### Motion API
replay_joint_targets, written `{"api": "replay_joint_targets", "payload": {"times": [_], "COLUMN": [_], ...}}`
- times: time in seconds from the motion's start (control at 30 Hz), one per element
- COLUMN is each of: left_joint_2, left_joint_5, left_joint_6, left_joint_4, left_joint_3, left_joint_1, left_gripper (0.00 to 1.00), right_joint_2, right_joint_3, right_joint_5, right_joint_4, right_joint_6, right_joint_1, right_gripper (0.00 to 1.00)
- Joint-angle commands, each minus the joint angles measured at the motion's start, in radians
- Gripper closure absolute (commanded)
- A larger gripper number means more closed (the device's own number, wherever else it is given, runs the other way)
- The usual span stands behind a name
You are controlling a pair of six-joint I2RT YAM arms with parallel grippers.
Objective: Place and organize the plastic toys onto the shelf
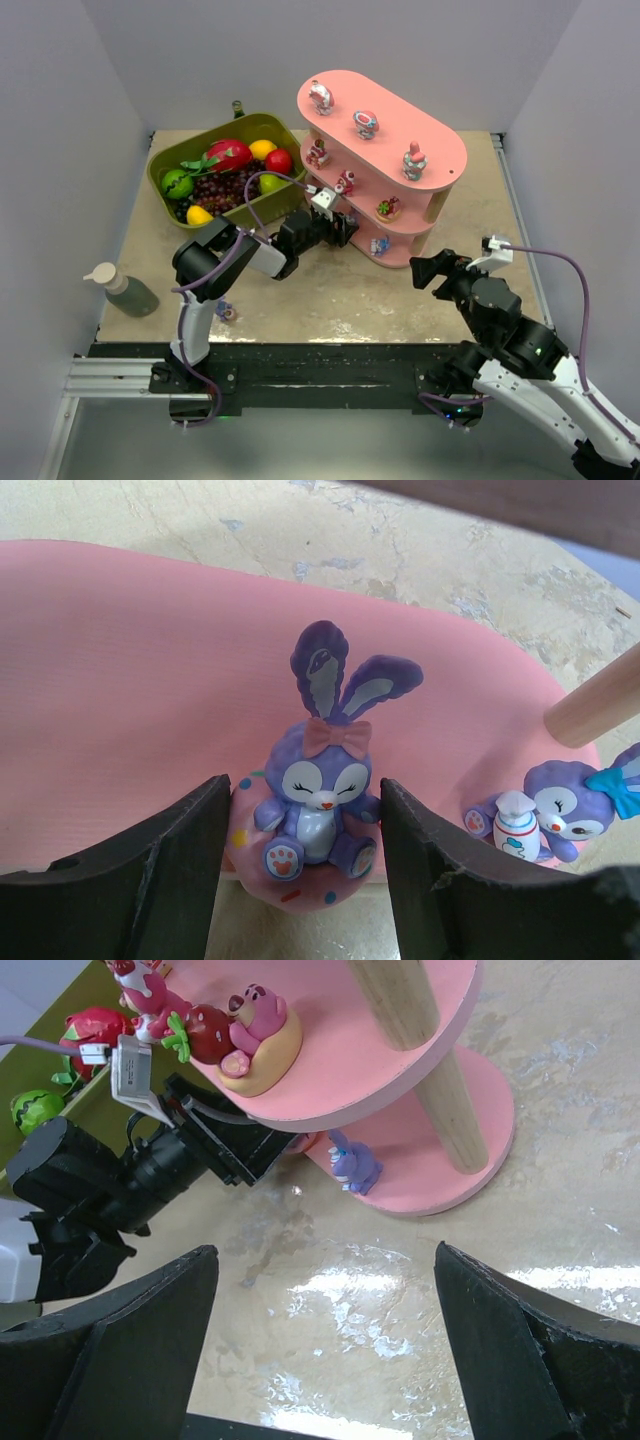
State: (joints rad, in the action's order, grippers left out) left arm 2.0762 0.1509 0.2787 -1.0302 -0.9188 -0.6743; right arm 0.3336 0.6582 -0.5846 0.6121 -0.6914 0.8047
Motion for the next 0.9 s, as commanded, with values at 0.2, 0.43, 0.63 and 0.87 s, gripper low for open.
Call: {"api": "replay_joint_targets", "payload": {"times": [0.2, 0.43, 0.63, 0.87], "left_joint_2": [0.004, -0.002, -0.034, -0.07], "left_joint_5": [-0.004, -0.007, -0.033, -0.077], "left_joint_6": [0.036, 0.037, 0.054, 0.111], "left_joint_4": [-0.09, -0.094, -0.105, -0.125], "left_joint_3": [-0.022, -0.018, 0.011, 0.078], "left_joint_1": [0.01, 0.01, 0.01, 0.01], "left_gripper": [0.29, 0.23, 0.19, 0.17], "right_joint_2": [0.01, 0.008, 0.01, 0.012], "right_joint_3": [0.009, 0.009, 0.008, 0.008], "right_joint_5": [-0.012, -0.009, -0.006, -0.006], "right_joint_4": [-0.029, -0.029, -0.029, -0.032], "right_joint_6": [0.001, 0.0, 0.001, 0.003], "right_joint_1": [-0.002, -0.002, -0.001, -0.002], "right_gripper": [0.08, 0.08, 0.08, 0.08]}}
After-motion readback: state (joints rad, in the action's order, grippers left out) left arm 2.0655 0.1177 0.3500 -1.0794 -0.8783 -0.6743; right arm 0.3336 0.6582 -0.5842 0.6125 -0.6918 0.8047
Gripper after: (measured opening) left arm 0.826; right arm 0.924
